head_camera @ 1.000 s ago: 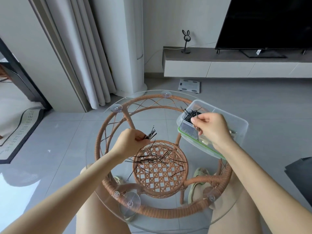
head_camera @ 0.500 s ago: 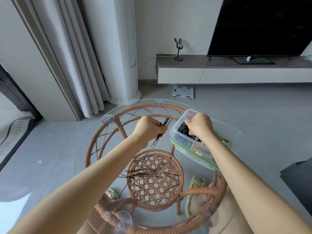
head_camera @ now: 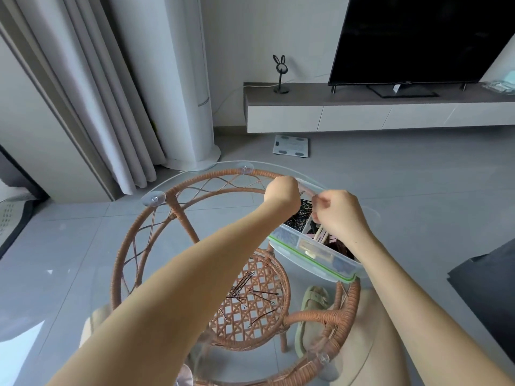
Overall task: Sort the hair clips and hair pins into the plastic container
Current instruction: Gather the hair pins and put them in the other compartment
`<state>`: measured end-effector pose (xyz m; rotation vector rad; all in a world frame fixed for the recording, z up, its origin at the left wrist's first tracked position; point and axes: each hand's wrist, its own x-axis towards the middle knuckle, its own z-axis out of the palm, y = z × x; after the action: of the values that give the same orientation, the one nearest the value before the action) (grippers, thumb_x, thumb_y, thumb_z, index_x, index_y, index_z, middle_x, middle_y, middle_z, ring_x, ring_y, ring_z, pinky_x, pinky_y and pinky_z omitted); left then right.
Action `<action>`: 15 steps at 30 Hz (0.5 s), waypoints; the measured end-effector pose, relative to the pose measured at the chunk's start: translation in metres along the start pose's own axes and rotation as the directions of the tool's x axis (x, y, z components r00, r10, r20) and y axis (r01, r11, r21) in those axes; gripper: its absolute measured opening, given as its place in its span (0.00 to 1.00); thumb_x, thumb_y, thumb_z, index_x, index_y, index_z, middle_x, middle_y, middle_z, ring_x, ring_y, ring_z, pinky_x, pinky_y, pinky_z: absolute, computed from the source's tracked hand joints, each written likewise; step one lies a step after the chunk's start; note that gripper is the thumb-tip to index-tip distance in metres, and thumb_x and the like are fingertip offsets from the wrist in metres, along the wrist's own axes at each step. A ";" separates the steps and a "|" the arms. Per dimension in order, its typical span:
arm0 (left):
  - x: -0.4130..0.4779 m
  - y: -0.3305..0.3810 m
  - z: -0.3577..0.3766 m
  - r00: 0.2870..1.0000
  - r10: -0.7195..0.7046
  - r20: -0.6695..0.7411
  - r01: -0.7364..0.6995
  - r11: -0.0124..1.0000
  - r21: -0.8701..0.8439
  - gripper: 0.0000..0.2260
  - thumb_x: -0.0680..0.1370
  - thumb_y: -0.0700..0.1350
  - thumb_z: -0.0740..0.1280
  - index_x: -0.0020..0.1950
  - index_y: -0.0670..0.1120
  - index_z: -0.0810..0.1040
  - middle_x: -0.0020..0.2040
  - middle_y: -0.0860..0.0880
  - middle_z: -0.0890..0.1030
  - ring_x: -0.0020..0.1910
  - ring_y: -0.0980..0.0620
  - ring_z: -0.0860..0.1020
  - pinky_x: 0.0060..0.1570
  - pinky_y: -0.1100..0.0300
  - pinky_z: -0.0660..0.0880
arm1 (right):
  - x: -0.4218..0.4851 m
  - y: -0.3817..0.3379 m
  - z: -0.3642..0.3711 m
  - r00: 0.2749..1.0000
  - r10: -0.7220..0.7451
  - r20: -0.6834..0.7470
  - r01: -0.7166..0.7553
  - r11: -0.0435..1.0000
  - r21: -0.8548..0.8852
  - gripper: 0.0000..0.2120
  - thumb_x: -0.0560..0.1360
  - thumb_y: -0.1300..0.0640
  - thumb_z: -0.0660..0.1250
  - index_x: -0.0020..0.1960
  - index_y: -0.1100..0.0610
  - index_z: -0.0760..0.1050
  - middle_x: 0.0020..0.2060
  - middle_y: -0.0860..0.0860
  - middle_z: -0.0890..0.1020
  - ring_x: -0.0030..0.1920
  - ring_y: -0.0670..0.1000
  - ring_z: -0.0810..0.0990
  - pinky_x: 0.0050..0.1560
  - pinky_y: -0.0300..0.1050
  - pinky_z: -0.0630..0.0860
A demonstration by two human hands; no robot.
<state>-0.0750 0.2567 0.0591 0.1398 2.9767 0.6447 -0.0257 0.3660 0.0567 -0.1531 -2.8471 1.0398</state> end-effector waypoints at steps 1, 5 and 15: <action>0.001 0.001 0.001 1.000 0.018 0.021 -0.019 0.999 0.038 0.02 0.75 0.35 0.64 0.44 0.38 0.76 0.38 0.45 0.74 0.42 0.45 0.75 0.38 0.59 0.70 | -0.001 0.001 -0.001 1.000 0.000 0.004 0.000 1.000 0.003 0.13 0.73 0.60 0.57 0.36 0.65 0.77 0.34 0.63 0.82 0.39 0.63 0.81 0.42 0.53 0.78; -0.003 0.001 -0.011 0.979 0.144 0.147 -0.171 0.968 0.186 0.14 0.75 0.41 0.65 0.30 0.40 0.69 0.29 0.48 0.71 0.32 0.48 0.71 0.24 0.63 0.64 | -0.006 0.003 -0.006 1.000 0.014 0.028 -0.016 0.998 0.053 0.12 0.76 0.58 0.59 0.43 0.61 0.80 0.37 0.59 0.83 0.39 0.60 0.82 0.43 0.53 0.80; -0.083 -0.128 -0.030 0.990 0.093 -0.104 -0.091 0.996 0.024 0.16 0.80 0.49 0.56 0.58 0.43 0.79 0.60 0.44 0.80 0.58 0.44 0.78 0.58 0.49 0.74 | -0.083 -0.002 0.026 0.938 -0.292 0.189 0.253 0.946 0.205 0.11 0.78 0.59 0.60 0.53 0.61 0.79 0.47 0.55 0.84 0.46 0.51 0.83 0.51 0.48 0.80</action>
<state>-0.0046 0.1191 0.0389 0.2535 3.0937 0.6535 0.0527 0.3371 0.0327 0.3847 -2.8252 1.3081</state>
